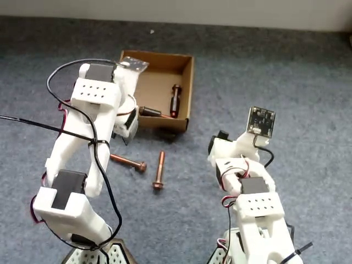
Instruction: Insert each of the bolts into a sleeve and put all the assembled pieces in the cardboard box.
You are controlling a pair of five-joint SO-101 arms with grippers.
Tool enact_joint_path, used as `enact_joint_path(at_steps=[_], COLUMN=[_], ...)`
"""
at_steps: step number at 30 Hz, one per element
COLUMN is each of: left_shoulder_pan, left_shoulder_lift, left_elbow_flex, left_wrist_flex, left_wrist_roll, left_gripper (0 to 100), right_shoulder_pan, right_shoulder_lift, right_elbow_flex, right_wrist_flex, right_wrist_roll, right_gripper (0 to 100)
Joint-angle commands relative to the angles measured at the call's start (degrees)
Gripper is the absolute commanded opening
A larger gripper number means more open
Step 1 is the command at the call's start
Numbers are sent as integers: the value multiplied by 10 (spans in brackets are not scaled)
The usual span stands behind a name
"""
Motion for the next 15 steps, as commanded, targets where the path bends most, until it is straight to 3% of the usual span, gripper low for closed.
enact_joint_path(at_steps=[1,6,9,11,15], left_shoulder_pan=[7,7,7,10,29], left_shoulder_lift=[-2,0,0,-1,-1], left_elbow_flex=[-5,31,87,122,163], left_wrist_flex=[5,-4,-27,-55,-108], left_wrist_roll=[-236,-513,-640,-691,-709], left_gripper=[140,140,140,140,141], right_shoulder_pan=[6,6,6,10,15], right_shoulder_lift=[-16,-15,-15,-15,-15], right_elbow_flex=[-11,-8,-8,-8,-9], right_wrist_flex=[-14,-22,-22,-22,-22], right_wrist_roll=[-3,-3,-3,-3,-2], right_gripper=[4,4,4,4,4])
